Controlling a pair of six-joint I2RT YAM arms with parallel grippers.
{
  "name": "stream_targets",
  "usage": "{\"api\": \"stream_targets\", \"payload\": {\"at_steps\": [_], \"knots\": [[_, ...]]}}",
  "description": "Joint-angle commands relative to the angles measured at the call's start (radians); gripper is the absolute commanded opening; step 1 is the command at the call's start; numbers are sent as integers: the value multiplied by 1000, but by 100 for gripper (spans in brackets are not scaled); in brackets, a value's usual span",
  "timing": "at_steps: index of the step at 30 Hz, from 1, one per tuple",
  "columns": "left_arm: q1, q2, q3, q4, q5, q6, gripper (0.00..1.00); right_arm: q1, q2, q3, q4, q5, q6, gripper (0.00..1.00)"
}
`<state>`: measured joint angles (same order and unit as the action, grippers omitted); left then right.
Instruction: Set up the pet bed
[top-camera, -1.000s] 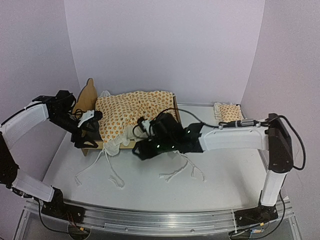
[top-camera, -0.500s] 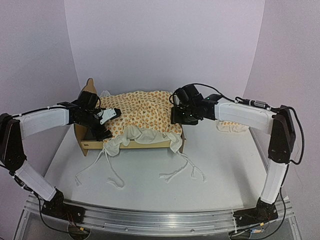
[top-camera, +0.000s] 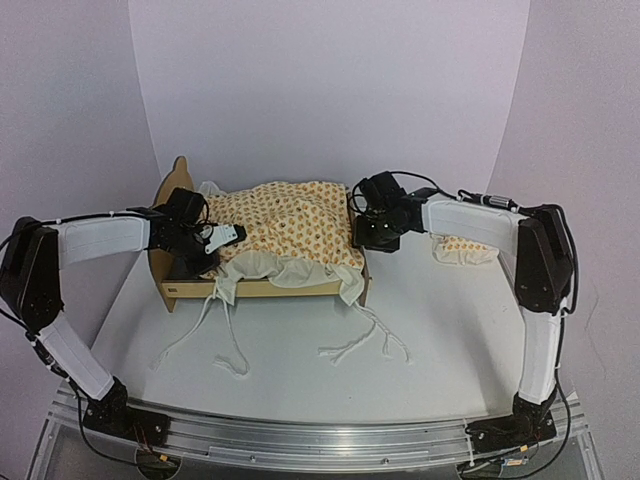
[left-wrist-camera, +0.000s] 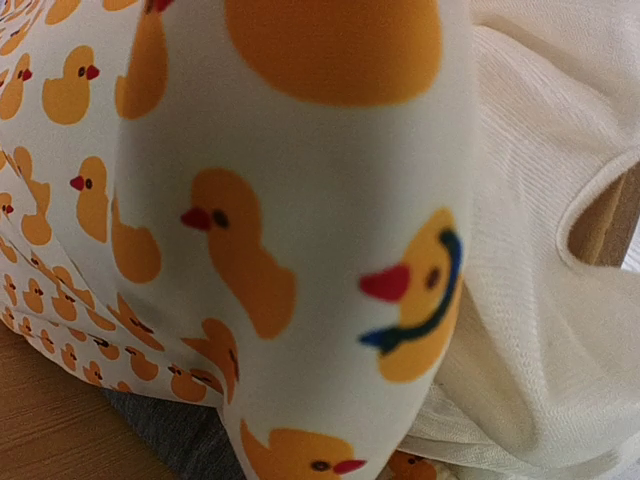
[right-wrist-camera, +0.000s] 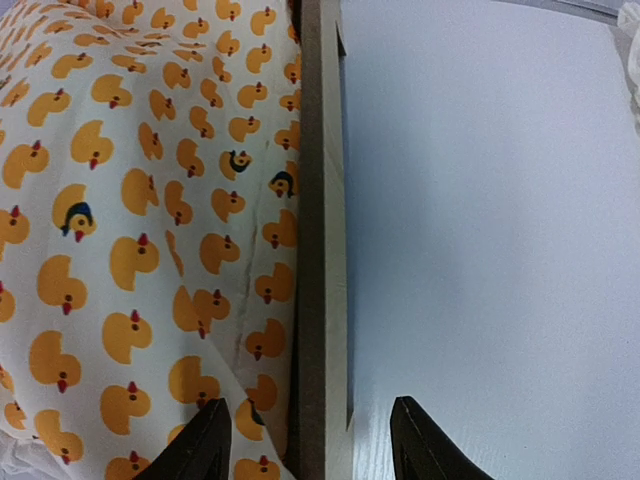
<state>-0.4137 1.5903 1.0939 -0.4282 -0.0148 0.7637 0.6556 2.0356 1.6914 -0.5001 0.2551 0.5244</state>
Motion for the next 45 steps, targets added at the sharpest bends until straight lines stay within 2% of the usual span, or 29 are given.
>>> {"api": "stream_targets", "payload": {"at_steps": [1, 3, 7, 12, 15, 17, 19, 24, 25, 27, 32, 35, 37, 41, 45], "knots": [[45, -53, 111, -124, 1, 120, 0, 5, 41, 18, 1, -64, 14, 54], [76, -59, 164, -233, 4, 207, 0, 4, 55, -6, 1, -57, 17, 53], [127, -69, 199, -372, -29, 374, 0, 2, 58, -37, 2, -23, 15, 41], [142, -117, 89, -359, -82, 511, 0, 0, 27, -64, 0, -8, 14, 25], [154, -117, 16, -277, -157, 587, 0, 0, 12, -76, 0, -14, 8, 18], [168, -110, -20, -229, -177, 624, 0, -1, 1, -79, 0, -34, 4, 20], [170, -95, -21, -209, -171, 620, 6, -1, -12, -76, 0, -59, -7, 23], [169, -126, 66, -223, -34, 575, 51, -1, -82, -51, 0, -141, -52, 33], [170, -141, 91, -241, 6, 569, 58, -1, -93, -44, 0, -157, -61, 34], [169, -172, 133, -284, 118, 560, 65, 0, -126, -35, -1, -168, -66, 37], [169, -271, 170, -372, 294, 549, 72, 21, -247, -102, -4, -91, -44, 47], [167, -334, 170, -463, 450, 567, 80, 76, -305, -181, -9, -14, -7, 53], [131, -377, 116, -466, 497, 542, 84, 140, -317, -215, -8, 10, 26, 56], [12, -426, -108, -263, 313, 517, 82, 193, -282, -227, -7, -6, 104, 57], [-7, -391, -205, -52, 192, 524, 77, 201, -257, -255, -5, -25, 143, 57]]}}
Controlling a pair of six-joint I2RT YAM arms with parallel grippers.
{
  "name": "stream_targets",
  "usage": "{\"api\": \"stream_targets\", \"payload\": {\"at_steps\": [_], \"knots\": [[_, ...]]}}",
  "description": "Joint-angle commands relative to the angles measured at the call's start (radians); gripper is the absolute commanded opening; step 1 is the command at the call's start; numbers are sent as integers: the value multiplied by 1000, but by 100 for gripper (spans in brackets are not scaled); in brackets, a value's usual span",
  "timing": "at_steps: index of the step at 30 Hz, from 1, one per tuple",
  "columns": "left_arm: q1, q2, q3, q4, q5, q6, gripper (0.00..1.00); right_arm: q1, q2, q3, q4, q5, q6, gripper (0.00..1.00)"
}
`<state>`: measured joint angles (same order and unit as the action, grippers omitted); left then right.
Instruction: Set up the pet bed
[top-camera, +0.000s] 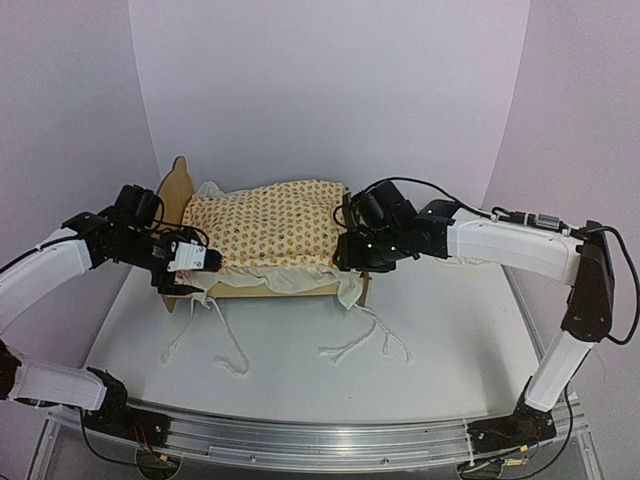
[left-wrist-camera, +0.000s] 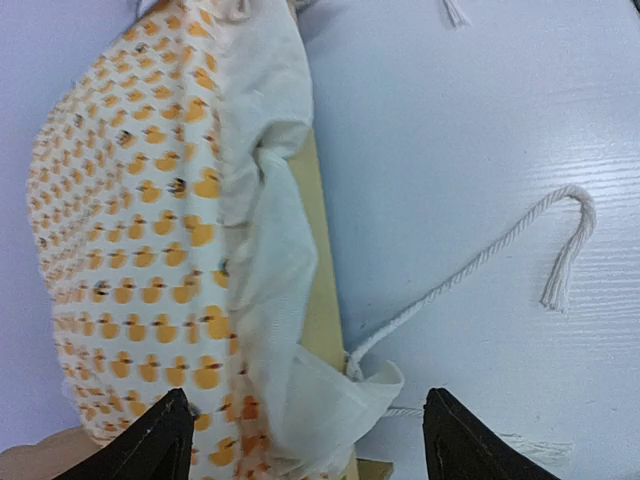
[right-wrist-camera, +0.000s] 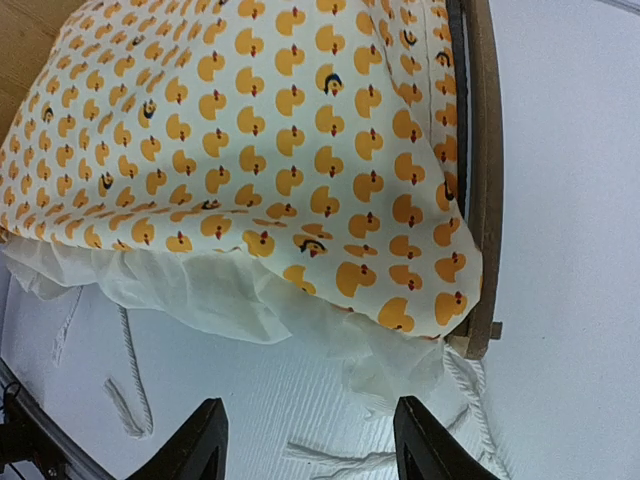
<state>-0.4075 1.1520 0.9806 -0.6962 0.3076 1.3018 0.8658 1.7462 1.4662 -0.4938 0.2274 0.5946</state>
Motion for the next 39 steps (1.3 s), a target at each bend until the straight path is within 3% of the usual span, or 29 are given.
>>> {"api": "stream_targets", "payload": {"at_steps": [1, 7, 11, 12, 16, 19, 20, 26, 34, 39], "knots": [[-13, 62, -98, 257, -163, -25, 77, -8, 38, -40, -9, -8, 78, 57], [-15, 140, -114, 349, -182, -68, 72, -8, 64, -100, 53, -65, 94, 59], [-17, 173, -134, 394, -244, -58, 49, -24, 106, -96, 68, -82, 86, 57], [-15, 179, -141, 401, -258, -53, 44, -28, 111, -99, 73, -83, 87, 53], [-2, 177, -136, 393, -298, -53, 2, -52, 121, -114, 82, -70, 78, 27], [28, 122, -96, 337, -247, -72, 0, -80, 123, -122, 83, -70, 68, 2], [42, 104, -78, 303, -219, -72, 0, -85, 118, -125, 83, -70, 61, 0], [153, 22, 1, 127, -54, -37, 0, -116, 67, -139, 84, -74, 25, 0], [234, -1, -49, 68, 35, 68, 0, -152, -13, -168, 83, -91, 8, 0], [259, -9, -127, -19, 43, 301, 0, -159, -25, -200, 83, -101, 21, 0]]}}
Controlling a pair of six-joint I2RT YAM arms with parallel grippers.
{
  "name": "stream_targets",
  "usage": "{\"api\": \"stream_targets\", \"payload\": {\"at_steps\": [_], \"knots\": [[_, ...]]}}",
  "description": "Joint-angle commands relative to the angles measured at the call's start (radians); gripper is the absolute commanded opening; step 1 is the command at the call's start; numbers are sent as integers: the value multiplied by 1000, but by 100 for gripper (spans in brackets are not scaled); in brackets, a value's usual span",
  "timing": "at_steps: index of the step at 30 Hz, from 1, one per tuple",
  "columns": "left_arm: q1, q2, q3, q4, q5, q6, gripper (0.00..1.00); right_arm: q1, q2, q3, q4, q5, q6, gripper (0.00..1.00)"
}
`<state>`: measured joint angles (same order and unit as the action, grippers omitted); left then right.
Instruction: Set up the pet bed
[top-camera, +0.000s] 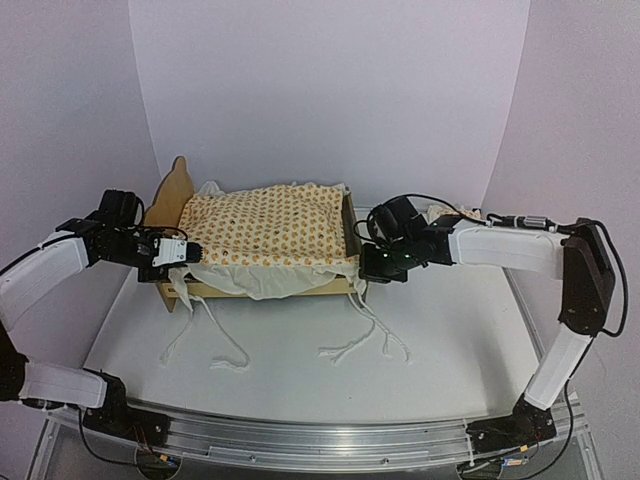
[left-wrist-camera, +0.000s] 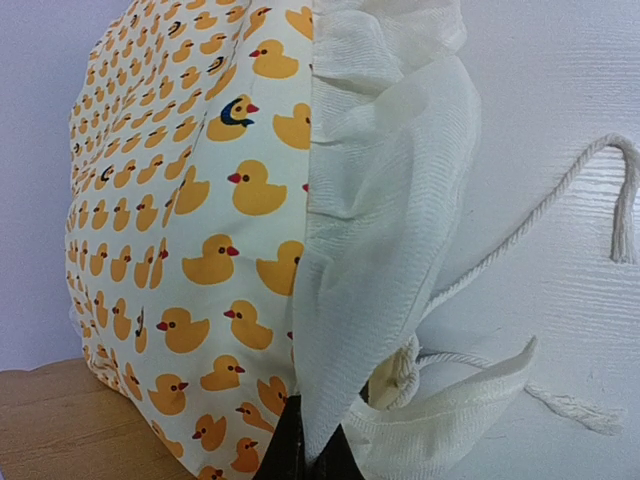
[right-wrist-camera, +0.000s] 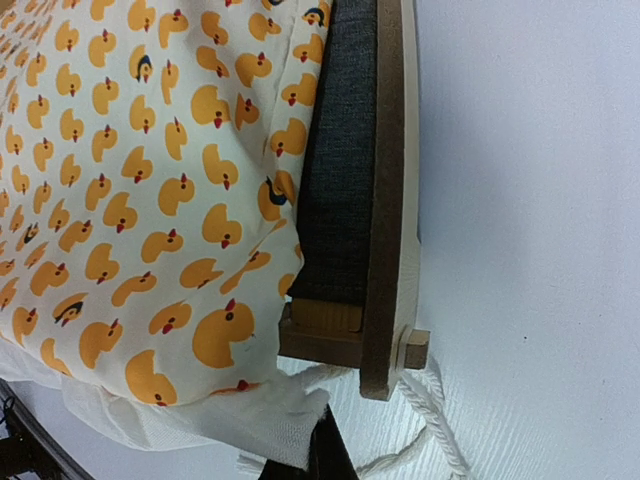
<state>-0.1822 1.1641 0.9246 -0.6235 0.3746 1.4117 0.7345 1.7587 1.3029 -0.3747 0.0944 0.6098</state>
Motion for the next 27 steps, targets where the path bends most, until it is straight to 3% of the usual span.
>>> {"api": "stream_targets", "payload": {"at_steps": [1, 4, 7, 8, 9, 11, 15, 18, 21, 24, 27], "knots": [[34, -24, -107, -64, -61, 233, 0, -29, -28, -43, -35, 25, 7, 0], [35, -6, -218, 106, -177, 309, 0, -28, -5, -38, -35, 5, 9, 0], [33, 20, -223, 183, -197, 299, 3, -30, -3, -17, -35, -5, 0, 0], [33, 17, -203, 167, -177, 291, 13, -30, -2, -7, -35, -19, -9, 0], [33, 10, -178, 122, -150, 290, 30, -29, 1, 5, -36, -42, -23, 4], [33, -11, -126, 12, -49, 298, 52, -29, -8, 7, -38, -65, -37, 18], [31, -85, -80, -168, 113, 352, 73, -30, -77, -50, -52, -95, -33, 41], [30, -134, -51, -301, 204, 402, 79, -30, -151, -102, -117, -114, -1, 49], [9, -147, 13, -407, 313, 350, 83, -34, -221, -191, -171, -107, 32, 55], [-113, -119, 68, -395, 357, 154, 83, -59, -240, -294, -179, -144, 40, 56], [-314, -62, 83, -265, 278, -133, 81, -61, -205, -345, -178, -140, -1, 57]]}}
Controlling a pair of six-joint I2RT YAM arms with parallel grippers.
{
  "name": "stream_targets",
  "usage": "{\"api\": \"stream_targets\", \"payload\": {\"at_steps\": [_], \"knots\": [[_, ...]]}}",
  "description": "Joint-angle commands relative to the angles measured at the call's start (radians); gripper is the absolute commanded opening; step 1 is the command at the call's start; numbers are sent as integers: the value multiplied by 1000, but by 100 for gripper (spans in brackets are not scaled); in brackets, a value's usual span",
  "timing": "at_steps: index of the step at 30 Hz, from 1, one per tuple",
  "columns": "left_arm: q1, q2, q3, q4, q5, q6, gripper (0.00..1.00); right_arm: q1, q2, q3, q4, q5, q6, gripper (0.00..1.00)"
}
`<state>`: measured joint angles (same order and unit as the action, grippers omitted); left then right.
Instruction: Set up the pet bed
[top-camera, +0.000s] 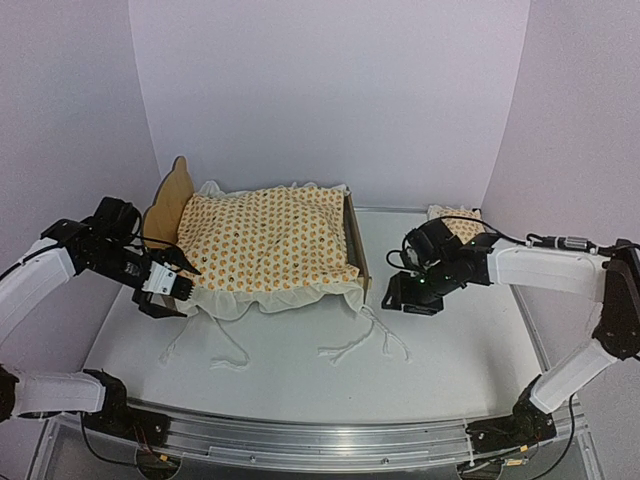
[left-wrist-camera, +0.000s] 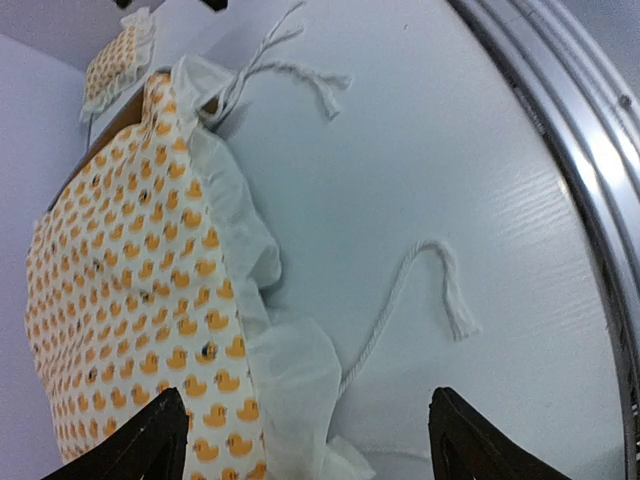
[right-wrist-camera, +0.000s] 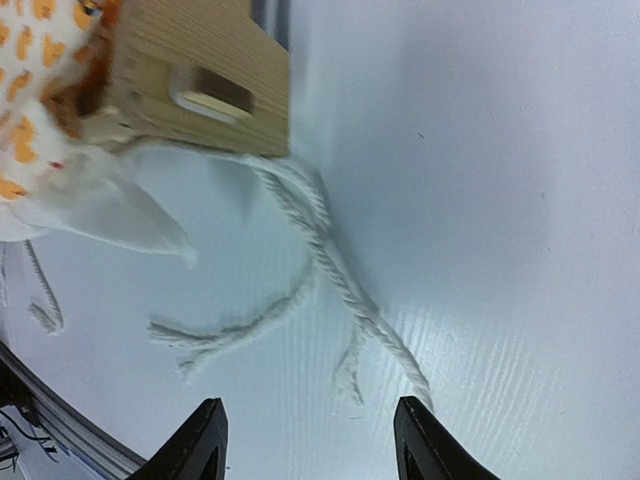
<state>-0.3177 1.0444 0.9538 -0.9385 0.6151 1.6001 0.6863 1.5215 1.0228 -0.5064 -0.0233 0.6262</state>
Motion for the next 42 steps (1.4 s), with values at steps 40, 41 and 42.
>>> {"api": "stream_targets", "payload": {"at_steps": [40, 41, 42], "knots": [[-728, 935, 211, 799, -192, -818, 76, 97, 93, -165, 158, -402, -40, 0], [-736, 955, 225, 783, -213, -814, 75, 97, 104, -165, 158, -400, -38, 0], [-744, 973, 234, 765, -240, -810, 71, 97, 112, -164, 158, -395, -33, 0]]}}
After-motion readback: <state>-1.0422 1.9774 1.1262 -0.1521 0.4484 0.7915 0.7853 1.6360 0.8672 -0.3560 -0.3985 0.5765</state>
